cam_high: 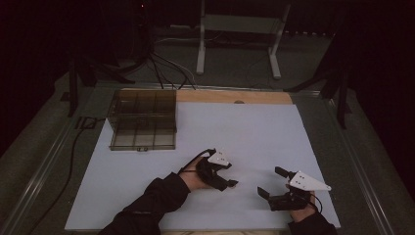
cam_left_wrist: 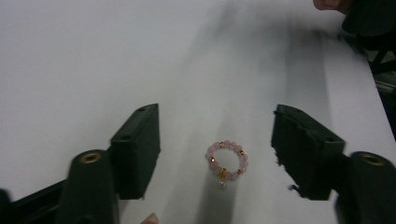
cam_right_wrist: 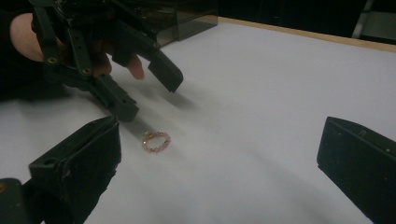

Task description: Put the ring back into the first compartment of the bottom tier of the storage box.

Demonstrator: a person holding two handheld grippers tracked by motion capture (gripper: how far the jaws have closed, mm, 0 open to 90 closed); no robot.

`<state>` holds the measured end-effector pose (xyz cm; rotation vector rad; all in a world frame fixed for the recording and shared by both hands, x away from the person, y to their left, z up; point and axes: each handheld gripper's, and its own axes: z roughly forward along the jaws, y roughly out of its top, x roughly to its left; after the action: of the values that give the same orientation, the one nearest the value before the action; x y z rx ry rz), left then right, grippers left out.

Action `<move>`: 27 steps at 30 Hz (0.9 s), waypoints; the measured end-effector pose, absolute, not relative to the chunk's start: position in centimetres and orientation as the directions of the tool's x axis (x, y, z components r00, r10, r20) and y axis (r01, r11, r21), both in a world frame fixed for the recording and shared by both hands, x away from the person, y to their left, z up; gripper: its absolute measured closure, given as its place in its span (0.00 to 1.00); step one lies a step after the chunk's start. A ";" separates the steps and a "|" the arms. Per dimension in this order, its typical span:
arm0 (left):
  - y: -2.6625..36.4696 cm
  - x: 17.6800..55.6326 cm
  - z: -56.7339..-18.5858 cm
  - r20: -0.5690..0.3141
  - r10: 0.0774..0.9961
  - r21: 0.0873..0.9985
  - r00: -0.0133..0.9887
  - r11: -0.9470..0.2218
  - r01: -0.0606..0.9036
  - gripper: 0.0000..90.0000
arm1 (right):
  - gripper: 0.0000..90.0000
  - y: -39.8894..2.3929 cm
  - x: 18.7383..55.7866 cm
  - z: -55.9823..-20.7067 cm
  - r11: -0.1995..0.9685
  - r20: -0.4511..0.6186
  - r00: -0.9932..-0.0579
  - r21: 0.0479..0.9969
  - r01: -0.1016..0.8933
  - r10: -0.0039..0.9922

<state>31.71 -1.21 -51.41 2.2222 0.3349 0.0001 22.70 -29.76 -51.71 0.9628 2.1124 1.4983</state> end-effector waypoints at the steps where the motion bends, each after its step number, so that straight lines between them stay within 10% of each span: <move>1: -1.3 31.8 -51.5 -0.117 0.240 0.767 0.964 -0.595 0.241 0.41 | 0.00 -29.8 22.7 -51.7 0.197 0.082 -0.695 0.929 0.313 0.715; 27: -2.6 31.9 -53.2 -0.109 0.226 0.702 0.968 -0.672 0.236 0.84 | 0.00 -29.7 22.7 -51.7 0.201 0.083 -0.695 0.926 0.318 0.714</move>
<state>31.90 -2.56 -53.16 2.3290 0.3216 -0.0160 22.66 -29.75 -51.72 0.9662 2.1176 1.4943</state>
